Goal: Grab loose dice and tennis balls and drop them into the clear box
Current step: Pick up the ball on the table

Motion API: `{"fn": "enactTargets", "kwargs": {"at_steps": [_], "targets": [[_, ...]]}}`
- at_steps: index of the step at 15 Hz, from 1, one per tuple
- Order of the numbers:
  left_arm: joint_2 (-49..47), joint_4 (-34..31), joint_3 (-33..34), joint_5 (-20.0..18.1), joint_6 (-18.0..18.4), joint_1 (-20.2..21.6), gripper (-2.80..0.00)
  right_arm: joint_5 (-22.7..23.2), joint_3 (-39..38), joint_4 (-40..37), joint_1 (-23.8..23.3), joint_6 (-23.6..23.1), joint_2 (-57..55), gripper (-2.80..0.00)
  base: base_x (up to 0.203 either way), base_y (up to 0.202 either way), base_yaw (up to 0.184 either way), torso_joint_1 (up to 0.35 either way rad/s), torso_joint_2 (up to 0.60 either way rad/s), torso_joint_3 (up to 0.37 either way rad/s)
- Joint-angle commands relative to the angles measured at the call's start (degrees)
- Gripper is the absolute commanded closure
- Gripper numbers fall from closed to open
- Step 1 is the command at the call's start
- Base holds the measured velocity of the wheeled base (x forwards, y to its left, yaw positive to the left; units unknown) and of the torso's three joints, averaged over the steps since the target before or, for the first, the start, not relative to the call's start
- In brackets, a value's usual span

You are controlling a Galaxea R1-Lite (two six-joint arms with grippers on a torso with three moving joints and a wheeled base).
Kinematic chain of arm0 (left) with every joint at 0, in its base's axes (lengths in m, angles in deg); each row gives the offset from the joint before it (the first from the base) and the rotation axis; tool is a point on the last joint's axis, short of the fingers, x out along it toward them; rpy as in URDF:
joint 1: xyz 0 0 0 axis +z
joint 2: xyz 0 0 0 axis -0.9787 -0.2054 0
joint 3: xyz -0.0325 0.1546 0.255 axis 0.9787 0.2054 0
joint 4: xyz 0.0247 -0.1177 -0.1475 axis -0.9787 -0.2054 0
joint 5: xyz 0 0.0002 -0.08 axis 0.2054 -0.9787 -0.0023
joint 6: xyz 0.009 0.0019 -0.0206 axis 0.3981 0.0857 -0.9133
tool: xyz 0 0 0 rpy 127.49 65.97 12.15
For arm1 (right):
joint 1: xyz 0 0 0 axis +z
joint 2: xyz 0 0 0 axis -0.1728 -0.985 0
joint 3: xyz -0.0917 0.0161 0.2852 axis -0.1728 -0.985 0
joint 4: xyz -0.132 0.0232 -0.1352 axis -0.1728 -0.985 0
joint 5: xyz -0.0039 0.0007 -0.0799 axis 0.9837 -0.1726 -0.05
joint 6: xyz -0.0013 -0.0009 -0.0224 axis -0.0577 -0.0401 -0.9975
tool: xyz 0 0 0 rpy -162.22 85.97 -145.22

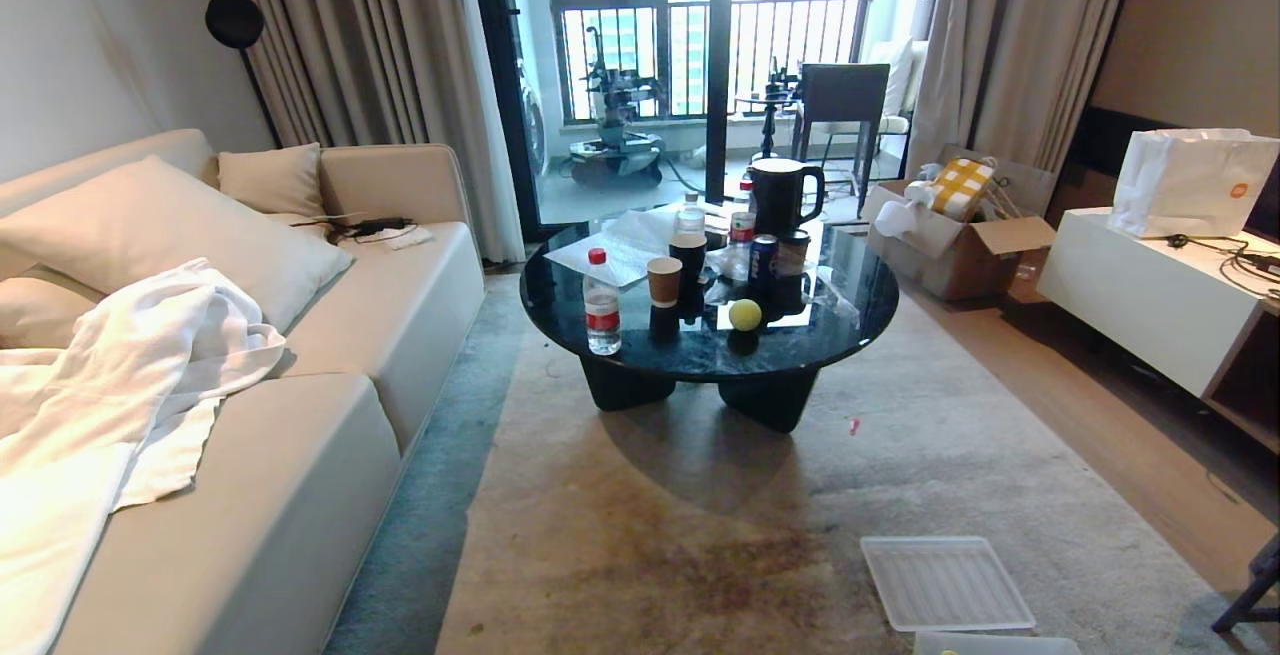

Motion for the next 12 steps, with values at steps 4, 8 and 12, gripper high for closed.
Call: {"fn": "enactTargets", "kwargs": {"at_steps": [4, 8, 12], "targets": [[0.1, 0.0, 0.0, 0.0, 0.0, 0.0, 0.00, 0.0, 0.0, 0.0, 0.0, -0.1, -0.1, 0.00, 0.181, 0.000, -0.001, 0.002, 0.01, 0.002], [0.1, 0.0, 0.0, 0.0, -0.1, 0.0, 0.00, 0.0, 0.0, 0.0, 0.0, -0.2, -0.1, 0.00, 0.184, 0.000, 0.001, 0.003, 0.00, 0.003], [0.1, 0.0, 0.0, 0.0, -0.1, 0.0, 0.00, 0.0, 0.0, 0.0, 0.0, -0.2, -0.1, 0.00, 0.181, 0.000, -0.001, 0.001, 0.00, 0.004]]}}
